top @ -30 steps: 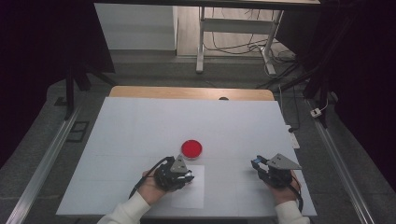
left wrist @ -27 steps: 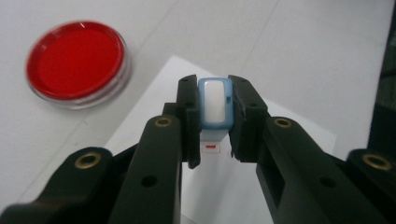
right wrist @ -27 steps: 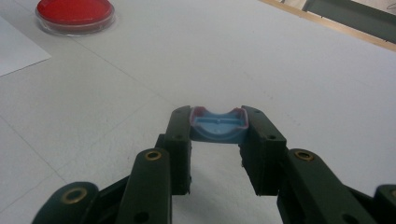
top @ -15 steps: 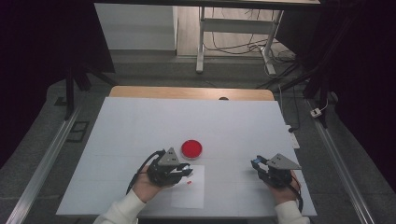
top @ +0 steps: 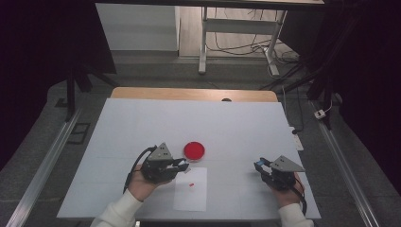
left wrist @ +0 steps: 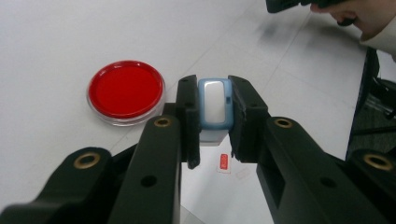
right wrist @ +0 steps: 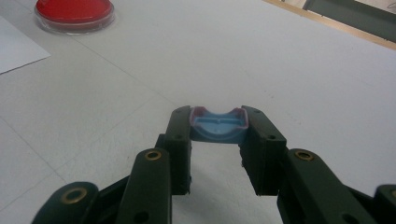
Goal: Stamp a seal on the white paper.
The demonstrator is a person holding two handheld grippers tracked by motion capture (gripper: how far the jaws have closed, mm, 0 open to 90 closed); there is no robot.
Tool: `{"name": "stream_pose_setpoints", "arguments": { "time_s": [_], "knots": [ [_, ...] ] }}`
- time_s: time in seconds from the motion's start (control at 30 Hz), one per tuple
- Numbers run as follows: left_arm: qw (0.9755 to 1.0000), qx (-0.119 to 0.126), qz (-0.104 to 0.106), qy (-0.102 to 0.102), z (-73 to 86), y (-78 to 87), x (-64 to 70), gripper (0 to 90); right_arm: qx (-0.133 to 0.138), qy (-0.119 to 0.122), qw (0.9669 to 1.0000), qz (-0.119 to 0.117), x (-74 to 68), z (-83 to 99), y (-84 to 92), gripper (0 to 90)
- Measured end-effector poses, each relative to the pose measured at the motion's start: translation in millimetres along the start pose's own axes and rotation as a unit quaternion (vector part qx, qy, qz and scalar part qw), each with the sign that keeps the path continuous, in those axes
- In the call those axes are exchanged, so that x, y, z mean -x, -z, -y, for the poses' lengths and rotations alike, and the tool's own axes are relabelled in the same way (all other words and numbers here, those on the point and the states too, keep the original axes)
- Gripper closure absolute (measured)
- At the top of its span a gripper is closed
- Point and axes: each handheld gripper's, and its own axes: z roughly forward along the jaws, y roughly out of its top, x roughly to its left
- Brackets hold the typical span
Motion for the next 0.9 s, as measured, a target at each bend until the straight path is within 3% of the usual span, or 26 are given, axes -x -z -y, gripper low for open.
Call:
{"name": "stream_pose_setpoints", "arguments": {
  "time_s": [0.43, 0.9],
  "knots": [
    [0.9998, 0.018, -0.002, 0.008, -1.6, 7.6, -1.9, 74.8, -0.002, 0.001, 1.0000, 0.000, -0.3, 0.2, -0.4, 64.4],
    [0.9999, 0.016, -0.003, 0.003, -1.5, 6.7, -1.1, 74.7, -0.005, 0.002, 1.0000, 0.002, -1.1, -0.2, -0.3, 64.4]
  ]
}}
